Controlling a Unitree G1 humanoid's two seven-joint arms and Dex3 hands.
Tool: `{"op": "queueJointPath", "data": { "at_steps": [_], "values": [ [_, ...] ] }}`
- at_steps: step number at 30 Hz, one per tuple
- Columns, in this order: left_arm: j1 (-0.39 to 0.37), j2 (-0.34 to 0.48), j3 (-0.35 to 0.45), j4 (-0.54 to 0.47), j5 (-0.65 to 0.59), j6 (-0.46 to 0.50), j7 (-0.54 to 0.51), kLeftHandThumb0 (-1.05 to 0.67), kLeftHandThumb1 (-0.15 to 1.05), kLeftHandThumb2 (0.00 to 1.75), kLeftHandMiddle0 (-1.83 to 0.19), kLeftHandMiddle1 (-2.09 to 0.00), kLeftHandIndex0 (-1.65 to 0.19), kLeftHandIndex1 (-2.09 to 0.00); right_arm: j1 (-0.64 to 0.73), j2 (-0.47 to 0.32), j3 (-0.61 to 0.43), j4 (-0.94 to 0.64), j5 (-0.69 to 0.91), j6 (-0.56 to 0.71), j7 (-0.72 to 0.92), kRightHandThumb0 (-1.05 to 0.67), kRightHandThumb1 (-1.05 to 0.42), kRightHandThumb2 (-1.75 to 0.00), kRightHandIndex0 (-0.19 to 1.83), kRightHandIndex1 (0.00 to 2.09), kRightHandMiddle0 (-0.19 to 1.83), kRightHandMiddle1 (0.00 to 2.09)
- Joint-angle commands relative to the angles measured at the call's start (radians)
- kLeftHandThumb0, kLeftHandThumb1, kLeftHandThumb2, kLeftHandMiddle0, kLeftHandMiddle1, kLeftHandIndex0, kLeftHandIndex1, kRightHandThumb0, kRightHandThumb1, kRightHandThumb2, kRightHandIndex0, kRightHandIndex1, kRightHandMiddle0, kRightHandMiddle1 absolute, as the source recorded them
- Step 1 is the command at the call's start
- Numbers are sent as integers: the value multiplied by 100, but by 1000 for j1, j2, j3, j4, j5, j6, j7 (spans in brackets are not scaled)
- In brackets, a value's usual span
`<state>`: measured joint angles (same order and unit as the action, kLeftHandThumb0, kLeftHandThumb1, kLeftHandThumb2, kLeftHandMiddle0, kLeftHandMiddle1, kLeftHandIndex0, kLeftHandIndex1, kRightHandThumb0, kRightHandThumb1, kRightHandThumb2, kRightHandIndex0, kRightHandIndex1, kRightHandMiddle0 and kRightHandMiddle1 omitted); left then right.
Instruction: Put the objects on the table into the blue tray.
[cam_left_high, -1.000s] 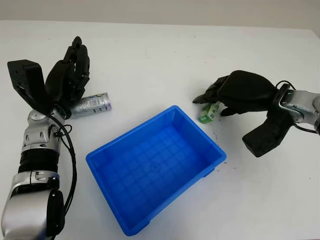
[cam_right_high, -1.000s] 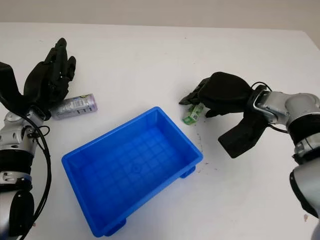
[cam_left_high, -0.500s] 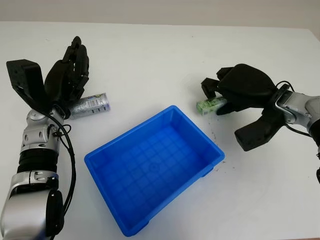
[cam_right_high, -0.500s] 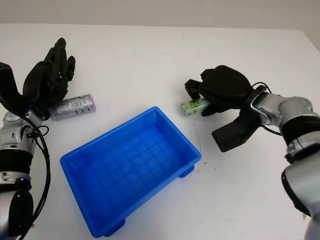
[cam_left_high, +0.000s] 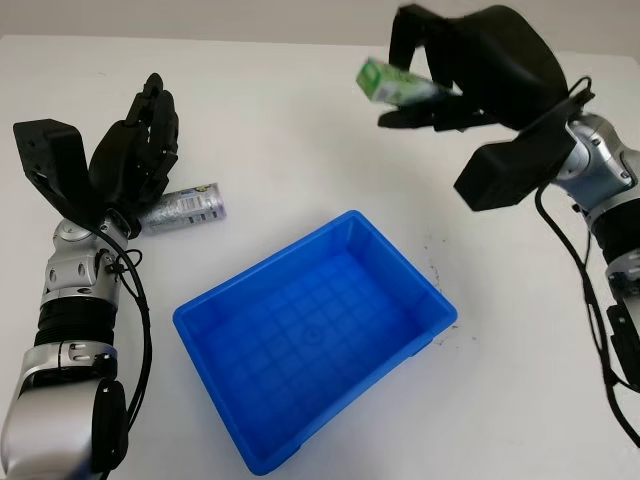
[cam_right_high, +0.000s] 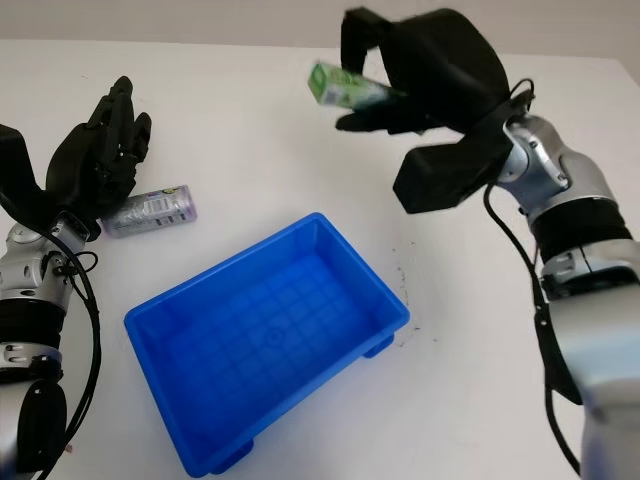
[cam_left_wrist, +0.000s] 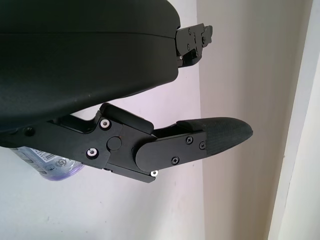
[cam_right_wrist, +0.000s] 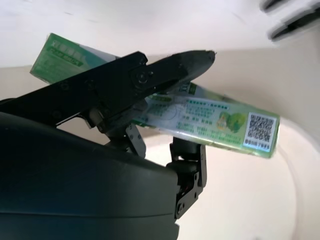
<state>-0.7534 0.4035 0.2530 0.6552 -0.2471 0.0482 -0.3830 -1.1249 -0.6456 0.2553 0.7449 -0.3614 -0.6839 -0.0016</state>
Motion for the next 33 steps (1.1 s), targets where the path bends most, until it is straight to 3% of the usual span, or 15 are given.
{"op": "queueJointPath", "data": {
  "at_steps": [1,3,8,13,18,22,24,28,30,33],
  "values": [
    [-7,8,1,-8,4,0,4,-73,105,61,19,0,19,0,43,13,-44,-153,65,74,77,-44,-105,-33,121,209,62,209],
    [-7,6,-1,-5,6,-4,5,-73,105,61,19,0,19,0,92,22,-72,-327,129,200,175,-44,-105,-33,120,209,69,209],
    [-6,3,-4,-5,7,-8,7,-73,105,61,19,0,19,0,190,14,-102,-736,261,600,411,-39,-105,-34,140,209,111,209],
    [-7,1,-6,-10,8,-5,14,-72,105,62,19,0,19,0,238,-24,-103,-1028,343,926,604,-36,-105,-38,129,209,87,209],
    [-10,-5,-5,-11,6,-4,16,-73,105,61,19,0,19,0,224,-72,-77,-1170,369,1130,759,-32,-105,-36,132,209,87,209],
    [-8,-11,-5,-16,4,-6,18,-73,105,60,19,0,19,0,227,-108,-37,-1178,359,1142,860,-29,-105,-27,135,209,84,209],
    [-6,-12,-5,-19,6,-8,19,-73,105,60,19,0,19,0,222,-140,4,-1181,323,1159,912,-39,-105,-25,122,209,79,209],
    [0,-14,-4,-28,3,-6,21,-73,105,60,19,0,19,0,272,-141,32,-1164,284,1111,934,-59,-105,-47,97,209,48,209],
    [4,-15,-2,-28,2,-9,18,-73,105,60,19,0,19,0,307,-133,42,-1152,251,1064,916,-70,-105,-54,62,209,21,201],
    [6,-17,-1,-28,2,-11,17,-73,105,59,19,0,19,0,360,-108,52,-1111,200,945,864,-87,-105,-62,25,188,15,167]
  ]
}}
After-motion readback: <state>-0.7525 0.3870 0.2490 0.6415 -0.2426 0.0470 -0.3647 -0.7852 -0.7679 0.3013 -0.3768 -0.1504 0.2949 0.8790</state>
